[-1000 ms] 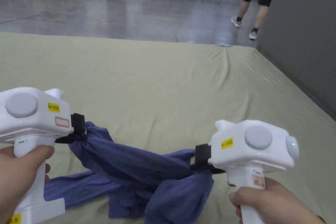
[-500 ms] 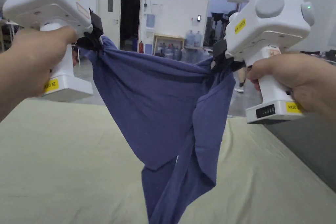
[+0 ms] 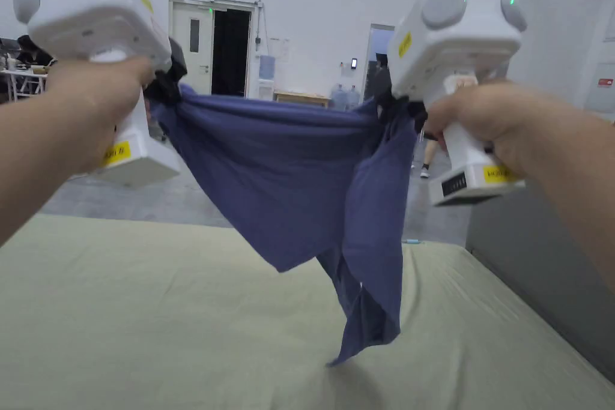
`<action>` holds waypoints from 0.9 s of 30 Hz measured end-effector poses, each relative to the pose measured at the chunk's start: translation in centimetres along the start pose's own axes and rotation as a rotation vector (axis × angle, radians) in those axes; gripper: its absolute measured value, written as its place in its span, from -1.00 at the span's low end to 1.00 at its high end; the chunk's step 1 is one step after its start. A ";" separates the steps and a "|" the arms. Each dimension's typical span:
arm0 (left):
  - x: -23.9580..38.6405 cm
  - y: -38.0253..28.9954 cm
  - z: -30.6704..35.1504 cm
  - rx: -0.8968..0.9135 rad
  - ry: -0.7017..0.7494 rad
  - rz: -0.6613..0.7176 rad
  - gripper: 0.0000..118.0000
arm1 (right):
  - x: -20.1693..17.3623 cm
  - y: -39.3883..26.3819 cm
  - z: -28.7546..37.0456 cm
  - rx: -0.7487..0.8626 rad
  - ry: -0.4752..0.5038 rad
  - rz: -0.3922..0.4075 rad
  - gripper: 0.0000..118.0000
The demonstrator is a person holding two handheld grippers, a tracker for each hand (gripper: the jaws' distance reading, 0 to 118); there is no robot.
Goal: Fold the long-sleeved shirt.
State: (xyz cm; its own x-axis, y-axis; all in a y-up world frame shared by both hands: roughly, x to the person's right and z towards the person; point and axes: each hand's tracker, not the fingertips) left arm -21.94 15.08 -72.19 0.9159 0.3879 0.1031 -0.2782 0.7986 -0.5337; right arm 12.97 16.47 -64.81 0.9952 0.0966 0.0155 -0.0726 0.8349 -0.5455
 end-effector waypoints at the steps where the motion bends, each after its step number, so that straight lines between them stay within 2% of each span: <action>1: -1.2 -1.6 -1.2 -0.029 0.000 0.016 -1.00 | 0.3 -2.1 -1.6 -0.042 0.014 -0.016 -0.80; 6: -7.3 -11.9 -6.1 -0.199 -0.007 0.038 -1.00 | 0.6 -15.9 -8.0 -0.195 0.122 -0.042 -0.80; 8: -9.5 -17.3 -7.5 -0.280 0.004 0.037 -1.00 | 0.0 -22.4 -10.3 -0.256 0.145 -0.022 -0.80; 11: -11.7 -26.0 -8.3 -0.408 0.065 -0.051 -1.00 | -1.2 -32.4 -11.7 -0.371 0.169 -0.036 -0.80; 14: -14.1 -33.4 -7.0 -0.546 0.101 -0.043 -1.00 | -2.2 -40.5 -10.7 -0.451 0.195 -0.063 -0.80; 15: -15.1 -35.4 -6.0 -0.563 0.087 0.003 -1.00 | -2.4 -42.3 -9.9 -0.472 0.217 -0.083 -0.80; 17: -17.2 -37.7 -4.7 -0.586 0.046 0.060 -1.00 | -3.1 -44.6 -7.4 -0.475 0.218 -0.067 -0.80; 19: -18.3 -39.9 -2.0 -0.592 0.054 0.035 -1.00 | -3.8 -46.1 -4.8 -0.480 0.217 0.009 -0.80; 20: -18.6 -40.8 -0.8 -0.595 0.054 0.034 -1.00 | -4.4 -46.7 -3.5 -0.484 0.222 0.023 -0.80; 22: -19.2 -42.4 1.7 -0.611 0.048 0.029 -1.00 | -4.8 -47.7 -2.0 -0.533 0.251 -0.037 -0.80; 27: -20.2 -45.7 5.2 -0.643 0.069 -0.002 -1.00 | -5.9 -50.6 -0.9 -0.650 0.268 -0.101 -0.79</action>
State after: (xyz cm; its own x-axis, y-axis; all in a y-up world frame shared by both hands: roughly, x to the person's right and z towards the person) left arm -29.25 -26.87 -45.56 0.9388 0.3390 0.0617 -0.0671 0.3555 -0.9322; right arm 10.80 -26.79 -38.05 0.9829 -0.1706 -0.0693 -0.0087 0.3326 -0.9430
